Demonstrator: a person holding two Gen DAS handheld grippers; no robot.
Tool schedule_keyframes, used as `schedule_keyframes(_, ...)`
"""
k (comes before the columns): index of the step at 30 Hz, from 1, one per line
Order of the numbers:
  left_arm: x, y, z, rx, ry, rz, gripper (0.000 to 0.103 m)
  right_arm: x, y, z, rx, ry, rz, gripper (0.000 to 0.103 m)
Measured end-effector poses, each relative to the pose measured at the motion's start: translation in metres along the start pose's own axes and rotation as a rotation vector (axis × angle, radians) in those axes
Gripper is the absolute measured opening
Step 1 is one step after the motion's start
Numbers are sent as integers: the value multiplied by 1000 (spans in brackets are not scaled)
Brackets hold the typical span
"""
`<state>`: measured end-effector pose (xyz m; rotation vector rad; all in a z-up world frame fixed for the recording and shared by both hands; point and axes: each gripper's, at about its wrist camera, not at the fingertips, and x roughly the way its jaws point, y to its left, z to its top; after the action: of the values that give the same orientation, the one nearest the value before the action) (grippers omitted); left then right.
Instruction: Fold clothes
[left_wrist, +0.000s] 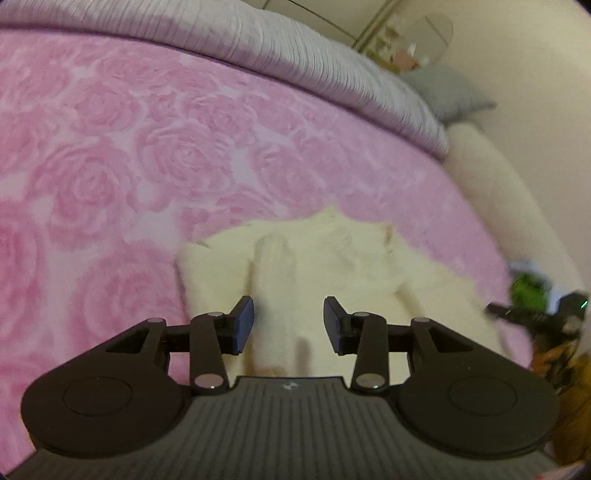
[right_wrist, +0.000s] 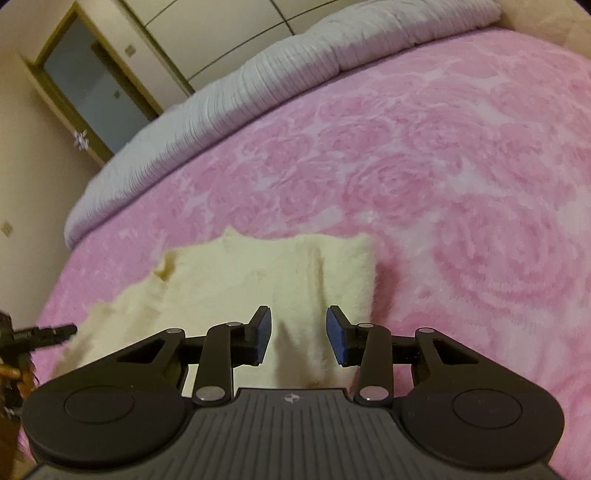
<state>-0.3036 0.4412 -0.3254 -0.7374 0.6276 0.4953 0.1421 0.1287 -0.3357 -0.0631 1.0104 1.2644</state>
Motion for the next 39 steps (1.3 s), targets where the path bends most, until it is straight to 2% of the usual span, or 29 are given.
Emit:
schedule_keyframes(2,8,-3,2,23,20,8,34,5,2,1,-23,14,-14,39)
schedule_keyframes(5,19,-10,4,66,48,16,32,17,1,3,-25,35,2,31)
schedule_keyframes(6,17,-10,5,69,28,13,26,20,1,3,-25,42,2,28)
schedule_keyframes(7,14,-9,7,70,4,10,9,22,2,3,-26,46,-5,20)
schedule_keyframes(8,11,-9,8,71,-21,6,6,23,3,3,-31,42,-17,17)
schedule_keyframes(13,-3,-8,16,75,-143,-12,5,0,18,5,-102,-67,-21,11)
schedule_keyframes(18,-18,-7,23,79,-266,-29,5,-14,34,28,-143,-191,-39,11)
schedule_keyframes(20,-12,2,34,49,-287,-33,5,-7,34,40,-128,-214,-65,11)
schedule_keyframes(24,14,11,49,60,-248,-5,5,19,27,55,-100,-199,-109,11)
schedule_keyframes(30,70,28,46,69,-126,102,6,75,9,53,-82,-84,-207,11)
schedule_keyframes(33,82,35,42,78,-100,125,12,90,2,48,-55,-33,-245,13)
schedule_keyframes(34,75,36,42,63,-114,139,20,89,0,47,-39,-31,-250,15)
schedule_keyframes(35,67,38,43,47,-130,155,25,82,1,48,-24,-46,-258,22)
schedule_keyframes(36,59,40,43,30,-147,170,25,70,2,48,-13,-67,-271,39)
schedule_keyframes(37,44,42,41,15,-163,163,25,59,4,47,-2,-89,-284,48)
schedule_keyframes(39,11,42,32,-10,-179,165,26,31,7,42,28,-125,-292,48)
